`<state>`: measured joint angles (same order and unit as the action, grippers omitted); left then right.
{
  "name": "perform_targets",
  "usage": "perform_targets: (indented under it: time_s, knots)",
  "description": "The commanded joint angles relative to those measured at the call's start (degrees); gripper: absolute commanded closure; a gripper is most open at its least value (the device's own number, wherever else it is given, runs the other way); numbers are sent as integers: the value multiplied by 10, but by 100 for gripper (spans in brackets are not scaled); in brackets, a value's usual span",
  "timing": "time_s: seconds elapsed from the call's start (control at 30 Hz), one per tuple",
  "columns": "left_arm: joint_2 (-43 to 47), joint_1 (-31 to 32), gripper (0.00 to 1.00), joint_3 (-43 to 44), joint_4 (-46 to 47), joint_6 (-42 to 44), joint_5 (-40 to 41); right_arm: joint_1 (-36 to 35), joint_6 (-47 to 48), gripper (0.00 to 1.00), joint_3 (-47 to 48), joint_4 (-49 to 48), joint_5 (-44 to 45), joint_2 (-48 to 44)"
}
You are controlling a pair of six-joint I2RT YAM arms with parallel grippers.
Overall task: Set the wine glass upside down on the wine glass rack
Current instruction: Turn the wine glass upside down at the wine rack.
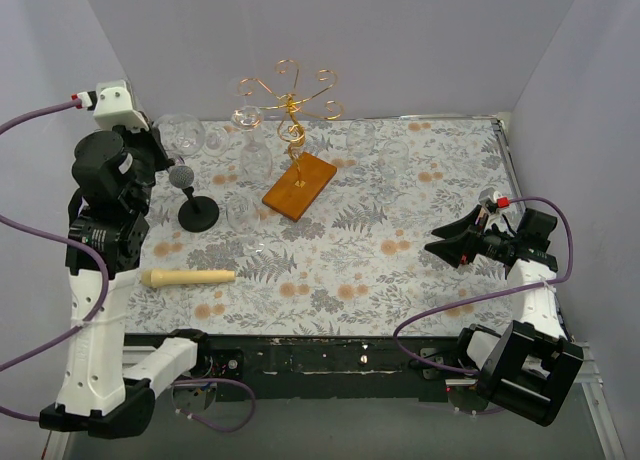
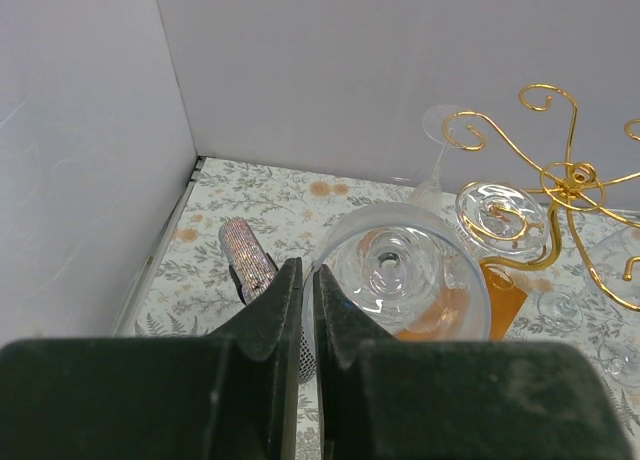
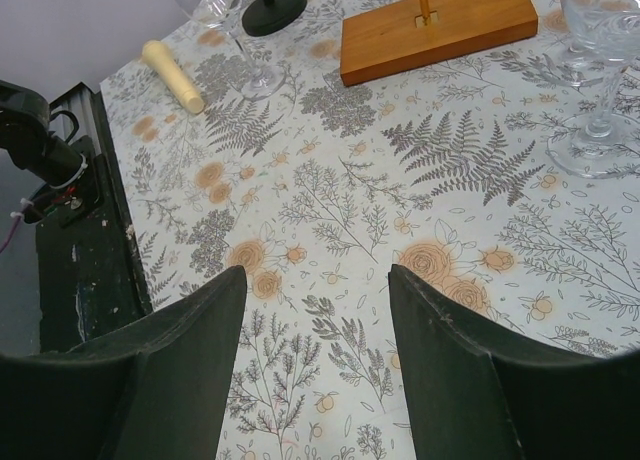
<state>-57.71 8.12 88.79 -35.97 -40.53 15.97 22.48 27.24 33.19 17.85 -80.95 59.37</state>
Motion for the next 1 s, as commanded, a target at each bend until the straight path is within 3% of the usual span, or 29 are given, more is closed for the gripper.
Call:
perform_targets:
  time_s: [0.0, 0.23, 0.63, 0.87, 0.97]
  knots:
    - [32, 6, 100, -12, 30, -20, -11, 3, 8, 33, 2, -15, 6, 0]
    - [68, 37, 100, -42, 25, -25, -17, 4, 79, 33, 38, 68, 26, 5]
    - [129, 88, 100, -88, 25, -58, -144, 4, 365, 34, 192, 422, 50, 80]
    - [139, 110, 100, -113, 34, -52, -215, 4, 390, 34, 213, 463, 73, 59]
    - [136, 119, 100, -121, 41, -60, -251, 4, 335, 34, 210, 421, 91, 33]
